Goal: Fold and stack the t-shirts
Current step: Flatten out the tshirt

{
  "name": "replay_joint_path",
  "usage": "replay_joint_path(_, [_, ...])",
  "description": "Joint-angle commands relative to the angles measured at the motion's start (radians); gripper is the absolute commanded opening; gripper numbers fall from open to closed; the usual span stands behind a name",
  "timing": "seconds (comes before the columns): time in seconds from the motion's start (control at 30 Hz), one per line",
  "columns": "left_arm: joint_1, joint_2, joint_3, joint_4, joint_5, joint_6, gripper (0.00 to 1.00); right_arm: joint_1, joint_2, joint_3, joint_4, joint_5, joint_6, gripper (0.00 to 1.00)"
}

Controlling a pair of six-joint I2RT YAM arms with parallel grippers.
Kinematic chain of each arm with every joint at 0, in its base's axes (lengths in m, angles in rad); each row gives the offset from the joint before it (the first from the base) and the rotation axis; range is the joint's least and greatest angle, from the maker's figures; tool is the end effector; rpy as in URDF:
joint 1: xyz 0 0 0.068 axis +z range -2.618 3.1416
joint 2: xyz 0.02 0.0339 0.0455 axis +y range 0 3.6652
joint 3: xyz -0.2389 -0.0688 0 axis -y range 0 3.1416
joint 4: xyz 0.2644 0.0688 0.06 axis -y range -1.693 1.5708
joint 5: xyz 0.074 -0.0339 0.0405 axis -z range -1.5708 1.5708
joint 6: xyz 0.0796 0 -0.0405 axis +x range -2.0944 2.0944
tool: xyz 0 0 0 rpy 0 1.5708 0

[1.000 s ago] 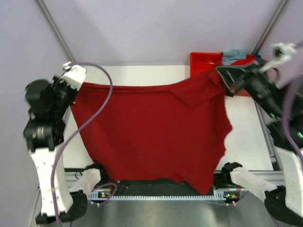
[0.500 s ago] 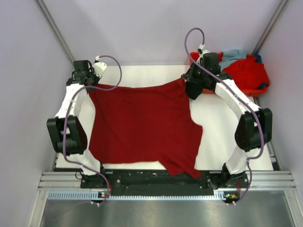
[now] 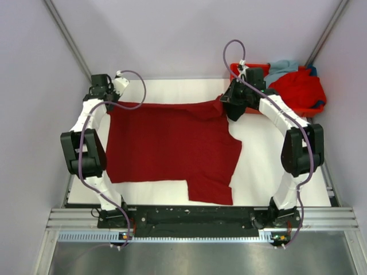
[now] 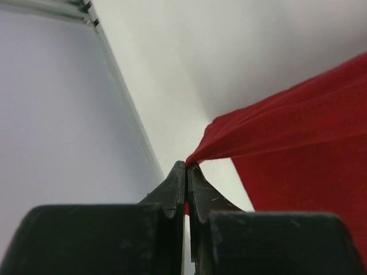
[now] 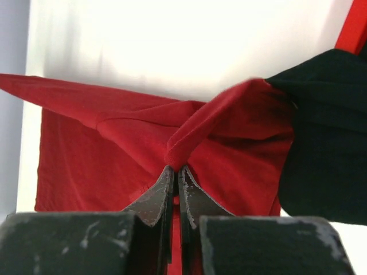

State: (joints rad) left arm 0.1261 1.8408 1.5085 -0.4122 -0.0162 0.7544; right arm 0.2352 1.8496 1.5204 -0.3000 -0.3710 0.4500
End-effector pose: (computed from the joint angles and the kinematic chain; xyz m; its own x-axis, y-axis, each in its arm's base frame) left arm 0.4623 0.0599 0.2101 -0.5841 0.6162 -0.5284 0.3601 0.7801 0.5117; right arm 0.4553 0.1388 0.2273 -0.7338 0.2410 -0.6352 -0.2033 0.8142 0.5438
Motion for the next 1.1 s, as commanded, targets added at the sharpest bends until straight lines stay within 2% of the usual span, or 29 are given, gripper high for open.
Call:
replay_joint_path(0.0, [0.067, -0.15, 0.085, -0.014, -0.059, -0.053, 0.0, 0.022, -0.189, 0.027, 0.016, -0.046, -0.048, 0.0])
replay_joint_path(0.23, [0.099, -0.441, 0.122, -0.207, -0.025, -0.047, 0.0, 0.153, -0.525, -0.026, 0.019, 0.044, -0.143, 0.0])
replay_joint_path(0.47, [0.106, -0.75, 0.163, -0.338, -0.114, -0.013, 0.0, 0.239, -0.877, -0.103, 0.056, 0.153, -0.097, 0.0])
replay_joint_path(0.6, [0.106, -0.863, 0.243, -0.445, -0.111, -0.003, 0.0, 0.259, -1.036, -0.118, 0.045, 0.129, -0.054, 0.0])
replay_joint_path(0.7, [0.106, -0.919, 0.323, -0.51, -0.108, 0.002, 0.0, 0.259, -1.096, -0.094, -0.003, 0.112, -0.037, 0.0])
replay_joint_path(0.87, [0.106, -0.943, 0.381, -0.511, -0.122, 0.017, 0.0, 0.26, -1.126, -0.019, -0.059, 0.103, -0.045, 0.0])
replay_joint_path(1.07, [0.106, -0.838, 0.417, -0.456, -0.153, 0.016, 0.0, 0.259, -0.993, 0.11, -0.1, 0.168, -0.112, 0.0])
